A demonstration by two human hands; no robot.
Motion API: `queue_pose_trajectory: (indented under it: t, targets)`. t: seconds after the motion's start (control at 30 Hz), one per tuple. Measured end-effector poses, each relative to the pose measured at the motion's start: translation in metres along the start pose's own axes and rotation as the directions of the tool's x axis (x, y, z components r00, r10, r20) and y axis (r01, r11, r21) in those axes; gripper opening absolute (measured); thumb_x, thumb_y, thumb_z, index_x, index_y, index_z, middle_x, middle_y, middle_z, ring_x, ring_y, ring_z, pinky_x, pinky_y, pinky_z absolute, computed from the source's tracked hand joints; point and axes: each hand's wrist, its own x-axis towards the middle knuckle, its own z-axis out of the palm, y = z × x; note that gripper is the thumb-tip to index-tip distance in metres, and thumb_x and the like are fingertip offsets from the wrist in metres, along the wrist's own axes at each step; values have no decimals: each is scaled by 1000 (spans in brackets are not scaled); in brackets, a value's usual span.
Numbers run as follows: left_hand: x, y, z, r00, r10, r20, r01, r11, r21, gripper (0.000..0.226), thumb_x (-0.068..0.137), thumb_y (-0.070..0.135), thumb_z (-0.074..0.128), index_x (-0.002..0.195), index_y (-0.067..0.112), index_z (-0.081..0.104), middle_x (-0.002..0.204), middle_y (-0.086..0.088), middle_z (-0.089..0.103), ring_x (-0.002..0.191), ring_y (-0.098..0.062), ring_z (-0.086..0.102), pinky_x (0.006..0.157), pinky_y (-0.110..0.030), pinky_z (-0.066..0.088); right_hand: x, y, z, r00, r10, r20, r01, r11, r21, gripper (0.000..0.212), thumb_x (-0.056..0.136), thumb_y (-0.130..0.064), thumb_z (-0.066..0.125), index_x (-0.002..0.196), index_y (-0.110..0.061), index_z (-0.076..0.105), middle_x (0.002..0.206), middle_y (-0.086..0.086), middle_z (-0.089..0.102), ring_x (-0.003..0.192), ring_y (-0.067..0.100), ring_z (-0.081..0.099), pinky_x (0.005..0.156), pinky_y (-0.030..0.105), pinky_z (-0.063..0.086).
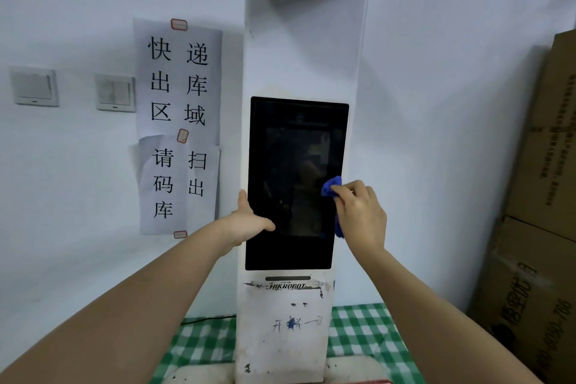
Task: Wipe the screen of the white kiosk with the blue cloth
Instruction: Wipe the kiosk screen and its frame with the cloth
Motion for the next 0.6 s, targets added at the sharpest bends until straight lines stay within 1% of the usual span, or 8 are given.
queue_pose_trajectory:
  t: [0.07,0.17,0.27,0.33,0.37,0.43,0.5,0.6]
  targets:
    - [-1,-2,1,1000,-3,17,3,1000,-14,99,91,18,58,149,31,-21,160,-5,11,142,-28,30,114,-41,33,4,-4,2,1000,23,-19,-23,1000,-11,26,82,-3,66,104,-16,70,92,5,62,80,26,56,44,30,44]
    - [-1,-6,4,1000,8,19,-8,1000,-30,101,91,16,58,148,34,-23,160,-4,12,140,-28,32,109,-37,36,-6,-6,10,999,46,16,-46,999,-12,26,81,-2,67,103,-14,69,91,7,62,79,26,56,45,28,40]
    - [0,-12,7,1000,10,19,-9,999,-36,101,91,15,58,147,37,-24,160,-3,12,140,-28,32,106,-36,37,-23,-3,16,990,-54,131,62,997,-55,37,66,2,77,98,-16,70,87,3,61,75,24,56,41,26,37]
    - [0,-13,7,1000,6,19,-6,999,-36,102,91,15,58,147,37,-25,160,-3,12,139,-29,33,105,-36,38,-27,0,15,958,-130,256,154,985,-79,43,65,-1,77,102,-20,68,91,0,59,79,22,55,44,27,40]
    - [0,-14,7,1000,6,21,-5,999,-37,103,91,15,58,146,38,-25,160,-4,12,139,-29,33,104,-36,38,-26,2,12,949,-154,275,183,980,-83,41,68,-3,76,103,-21,68,92,-1,59,80,21,54,44,27,41]
    - [0,-14,8,1000,8,22,-7,999,-43,104,91,15,59,146,37,-26,160,-4,11,140,-29,32,107,-38,36,-20,4,7,971,-153,184,164,985,-50,32,72,-4,74,100,-19,70,89,1,61,77,23,56,42,26,40]
    - [0,-14,10,1000,3,6,-3,999,-48,104,90,15,59,147,33,-26,161,-4,9,141,-29,30,112,-39,33,-9,-1,2,998,-46,38,46,999,10,26,79,-5,70,102,-17,70,91,4,62,78,24,57,43,29,45]
    - [3,-16,12,1000,-20,-13,19,999,-40,102,90,18,60,149,27,-22,161,-5,10,143,-29,28,115,-40,31,0,-15,8,998,49,-30,-47,997,63,24,85,-7,65,108,-14,68,95,6,62,83,25,56,48,31,46]
